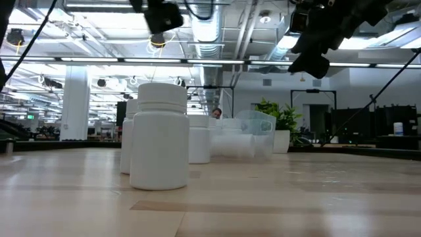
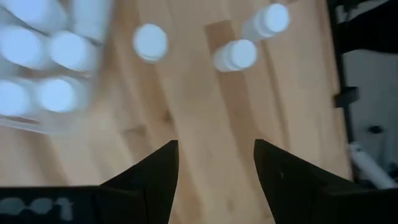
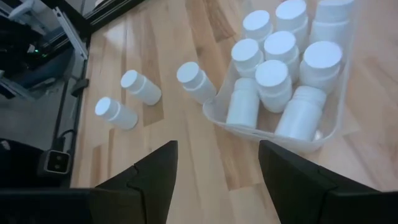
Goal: Pick and place pill bottles into a basket
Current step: Put the middle white pill bottle into the bin
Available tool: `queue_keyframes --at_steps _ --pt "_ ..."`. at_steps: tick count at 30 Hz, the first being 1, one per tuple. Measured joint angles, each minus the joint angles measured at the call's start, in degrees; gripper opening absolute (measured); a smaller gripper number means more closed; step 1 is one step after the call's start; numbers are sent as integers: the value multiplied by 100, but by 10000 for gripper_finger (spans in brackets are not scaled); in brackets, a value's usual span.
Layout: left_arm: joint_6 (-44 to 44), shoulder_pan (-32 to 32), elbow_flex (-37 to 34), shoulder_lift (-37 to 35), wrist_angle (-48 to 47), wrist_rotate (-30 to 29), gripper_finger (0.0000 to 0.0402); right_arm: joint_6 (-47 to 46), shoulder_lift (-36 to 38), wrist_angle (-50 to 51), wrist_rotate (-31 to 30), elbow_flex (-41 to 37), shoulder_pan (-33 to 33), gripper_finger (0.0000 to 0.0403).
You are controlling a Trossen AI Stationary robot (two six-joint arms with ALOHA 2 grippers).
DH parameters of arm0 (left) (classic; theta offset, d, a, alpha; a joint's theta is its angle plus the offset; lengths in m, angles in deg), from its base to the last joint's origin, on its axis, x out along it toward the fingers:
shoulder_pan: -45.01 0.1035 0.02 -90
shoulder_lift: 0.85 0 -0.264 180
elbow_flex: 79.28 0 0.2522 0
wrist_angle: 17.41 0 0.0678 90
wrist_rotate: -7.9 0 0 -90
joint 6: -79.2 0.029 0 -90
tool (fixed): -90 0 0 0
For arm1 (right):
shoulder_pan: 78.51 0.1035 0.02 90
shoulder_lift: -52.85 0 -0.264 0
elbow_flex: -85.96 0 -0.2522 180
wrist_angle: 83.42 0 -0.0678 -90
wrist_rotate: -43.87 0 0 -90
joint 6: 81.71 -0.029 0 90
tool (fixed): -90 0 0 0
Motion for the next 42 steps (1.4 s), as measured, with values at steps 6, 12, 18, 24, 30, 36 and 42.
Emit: queue_keyframes --at_steps 6,12,18,24,30,36,42 --pt "-996 -203 -2022 -1448 1513 465 196 -439 -1 -72 -321 0 325 218" --pt "-2010 -629 -3842 -3079 3497 -88 196 -785 -2 -110 -1306 0 822 218" --pt "-2260 -841 -4383 -3486 4261 -790 196 -964 -2 -104 -1914 0 1272 218" --pt "-2325 -890 -3977 -2652 4585 -752 196 -762 -2 -22 -2227 0 1556 218" --pt "-2032 -1010 -3185 -1600 4401 -692 196 -399 -2 20 -2255 0 1730 218" --pt "-1376 -1250 -2747 -813 3879 -1354 196 16 -2 44 -2255 0 1869 218" --pt "-1251 -1665 -2452 -134 3551 -1512 196 182 -2 64 -2253 0 1900 218"
